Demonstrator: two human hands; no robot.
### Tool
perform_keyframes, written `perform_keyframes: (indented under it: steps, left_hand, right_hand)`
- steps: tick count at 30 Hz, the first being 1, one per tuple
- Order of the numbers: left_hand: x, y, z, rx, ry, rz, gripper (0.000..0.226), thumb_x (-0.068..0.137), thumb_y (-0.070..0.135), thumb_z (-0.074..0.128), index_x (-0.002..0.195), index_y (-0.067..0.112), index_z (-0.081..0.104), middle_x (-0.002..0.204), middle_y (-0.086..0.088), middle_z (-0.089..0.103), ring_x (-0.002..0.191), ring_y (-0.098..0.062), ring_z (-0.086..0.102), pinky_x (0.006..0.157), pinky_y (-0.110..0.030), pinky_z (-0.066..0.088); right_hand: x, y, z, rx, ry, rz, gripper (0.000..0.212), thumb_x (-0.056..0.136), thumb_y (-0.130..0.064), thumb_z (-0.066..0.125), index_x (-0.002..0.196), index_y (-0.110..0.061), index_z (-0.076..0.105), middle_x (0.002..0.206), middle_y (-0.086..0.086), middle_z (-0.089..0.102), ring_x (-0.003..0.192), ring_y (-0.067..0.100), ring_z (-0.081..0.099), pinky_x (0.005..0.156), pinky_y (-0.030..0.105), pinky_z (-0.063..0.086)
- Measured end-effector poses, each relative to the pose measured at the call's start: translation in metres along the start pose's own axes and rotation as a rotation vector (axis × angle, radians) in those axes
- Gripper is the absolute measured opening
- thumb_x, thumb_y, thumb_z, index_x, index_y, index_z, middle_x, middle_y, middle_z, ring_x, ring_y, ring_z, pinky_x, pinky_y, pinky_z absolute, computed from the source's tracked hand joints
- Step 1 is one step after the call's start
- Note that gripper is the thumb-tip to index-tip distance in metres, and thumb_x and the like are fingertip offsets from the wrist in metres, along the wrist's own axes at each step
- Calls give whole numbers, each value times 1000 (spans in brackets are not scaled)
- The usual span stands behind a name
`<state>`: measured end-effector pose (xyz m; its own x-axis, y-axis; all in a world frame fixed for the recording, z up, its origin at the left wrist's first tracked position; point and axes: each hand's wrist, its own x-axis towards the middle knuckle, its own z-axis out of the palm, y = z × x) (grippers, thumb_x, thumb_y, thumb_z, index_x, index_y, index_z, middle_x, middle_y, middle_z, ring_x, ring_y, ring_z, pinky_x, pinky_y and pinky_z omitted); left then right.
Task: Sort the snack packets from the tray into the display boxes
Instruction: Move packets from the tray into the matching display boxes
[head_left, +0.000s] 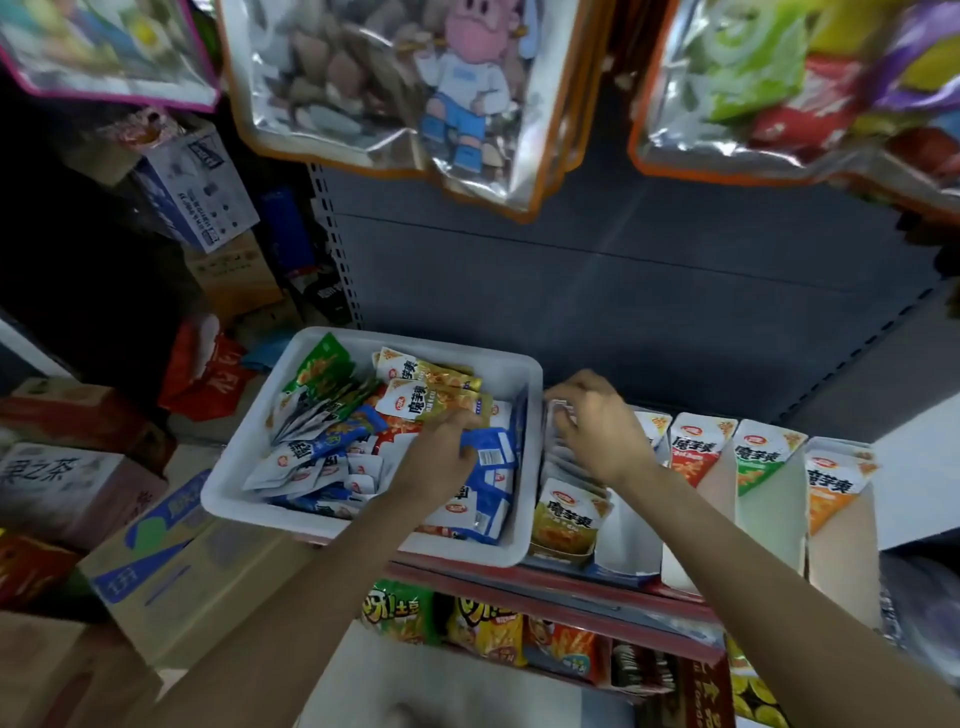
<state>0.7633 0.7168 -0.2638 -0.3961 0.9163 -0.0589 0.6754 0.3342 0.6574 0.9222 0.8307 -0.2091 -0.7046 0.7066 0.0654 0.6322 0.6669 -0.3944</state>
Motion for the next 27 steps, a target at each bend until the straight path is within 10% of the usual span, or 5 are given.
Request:
perform_keyframes:
  steps: [7,13,27]
  left_hand:
    - [13,-70,-38,129,36,-209,44,90,4,53,134,8,48,137,-12,48,125,-27,47,106,-36,38]
    - [32,-95,-45,105,-86,-280,42,92,12,51,133,8,44,122,-14,54,114,-28,52,89,-30,40]
    - [59,-73,-39,56,198,-437,26,90,12,60,111,-3,59,116,-21,61,109,-31,58,87,-33,47]
  right_hand:
    - [46,-60,74,103,-262,-50,37,96,-19,46,132,-12,46,133,13,48,119,31,49,99,36,40]
    - [68,-75,129,-93,-546,90,66,100,-44,34,151,-16,3,159,8,-4,146,28,-3,118,45,0]
    - [58,-80,101,24,-595,81,37,102,-25,35,135,-12,43,140,13,44,125,34,46,98,35,37]
